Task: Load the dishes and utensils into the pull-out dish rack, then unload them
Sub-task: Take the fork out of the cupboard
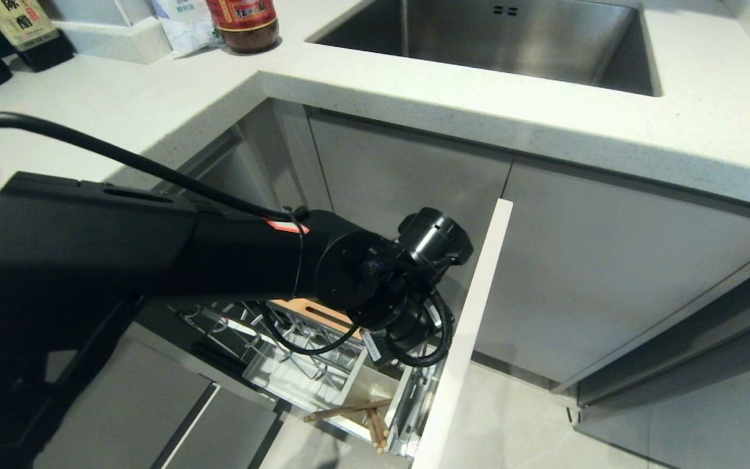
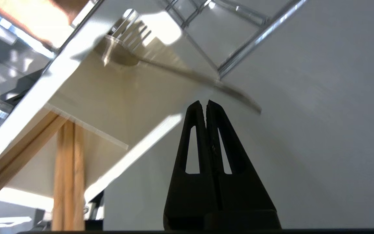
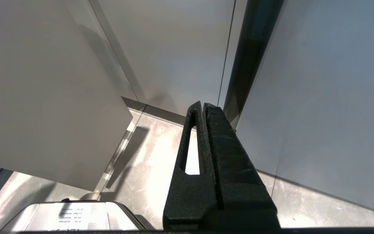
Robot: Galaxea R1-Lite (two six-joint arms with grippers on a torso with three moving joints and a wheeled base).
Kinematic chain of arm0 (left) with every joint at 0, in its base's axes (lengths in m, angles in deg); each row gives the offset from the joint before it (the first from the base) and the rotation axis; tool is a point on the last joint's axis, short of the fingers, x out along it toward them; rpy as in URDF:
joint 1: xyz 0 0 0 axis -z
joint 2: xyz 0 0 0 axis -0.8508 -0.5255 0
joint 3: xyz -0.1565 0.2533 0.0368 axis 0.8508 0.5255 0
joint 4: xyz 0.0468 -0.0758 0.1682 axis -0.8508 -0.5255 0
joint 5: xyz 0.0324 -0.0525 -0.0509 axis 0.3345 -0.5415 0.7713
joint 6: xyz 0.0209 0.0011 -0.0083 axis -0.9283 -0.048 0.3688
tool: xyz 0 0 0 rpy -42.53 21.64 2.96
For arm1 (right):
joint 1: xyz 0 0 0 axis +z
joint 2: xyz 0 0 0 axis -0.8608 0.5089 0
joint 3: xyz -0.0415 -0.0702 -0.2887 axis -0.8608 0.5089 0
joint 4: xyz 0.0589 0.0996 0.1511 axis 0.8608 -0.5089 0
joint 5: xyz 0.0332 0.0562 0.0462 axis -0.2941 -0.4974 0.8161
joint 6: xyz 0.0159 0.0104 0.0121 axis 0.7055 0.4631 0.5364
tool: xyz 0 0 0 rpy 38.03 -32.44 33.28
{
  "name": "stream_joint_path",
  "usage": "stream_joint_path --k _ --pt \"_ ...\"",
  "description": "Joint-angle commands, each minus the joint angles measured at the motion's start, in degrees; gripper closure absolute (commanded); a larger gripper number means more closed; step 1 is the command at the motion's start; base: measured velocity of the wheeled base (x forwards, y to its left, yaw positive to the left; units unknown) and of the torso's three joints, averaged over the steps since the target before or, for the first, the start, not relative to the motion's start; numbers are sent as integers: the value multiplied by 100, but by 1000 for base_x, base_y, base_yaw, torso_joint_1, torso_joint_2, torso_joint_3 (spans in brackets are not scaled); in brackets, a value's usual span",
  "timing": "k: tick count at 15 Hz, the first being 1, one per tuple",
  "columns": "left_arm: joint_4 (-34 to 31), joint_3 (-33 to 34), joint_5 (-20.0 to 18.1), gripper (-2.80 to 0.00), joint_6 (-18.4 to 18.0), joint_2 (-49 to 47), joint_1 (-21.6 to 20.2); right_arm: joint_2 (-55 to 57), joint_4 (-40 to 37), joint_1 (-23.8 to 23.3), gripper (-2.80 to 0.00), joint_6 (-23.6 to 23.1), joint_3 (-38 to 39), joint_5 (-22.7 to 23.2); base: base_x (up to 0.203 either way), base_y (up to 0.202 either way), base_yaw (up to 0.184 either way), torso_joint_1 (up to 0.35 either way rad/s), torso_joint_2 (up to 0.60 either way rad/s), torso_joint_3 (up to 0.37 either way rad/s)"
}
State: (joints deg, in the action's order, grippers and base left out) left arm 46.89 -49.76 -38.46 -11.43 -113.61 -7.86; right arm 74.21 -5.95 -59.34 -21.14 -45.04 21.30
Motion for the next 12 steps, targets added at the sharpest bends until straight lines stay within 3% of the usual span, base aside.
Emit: stream_joint_path --k 1,12 --pt "-69 -34 25 -280 37 91 29 2 2 1 0 3 0 0 0 0 0 0 0 0" --pt "-177 -243 51 -280 97 -129 -88 2 2 1 0 4 0 0 0 0 0 0 0 0"
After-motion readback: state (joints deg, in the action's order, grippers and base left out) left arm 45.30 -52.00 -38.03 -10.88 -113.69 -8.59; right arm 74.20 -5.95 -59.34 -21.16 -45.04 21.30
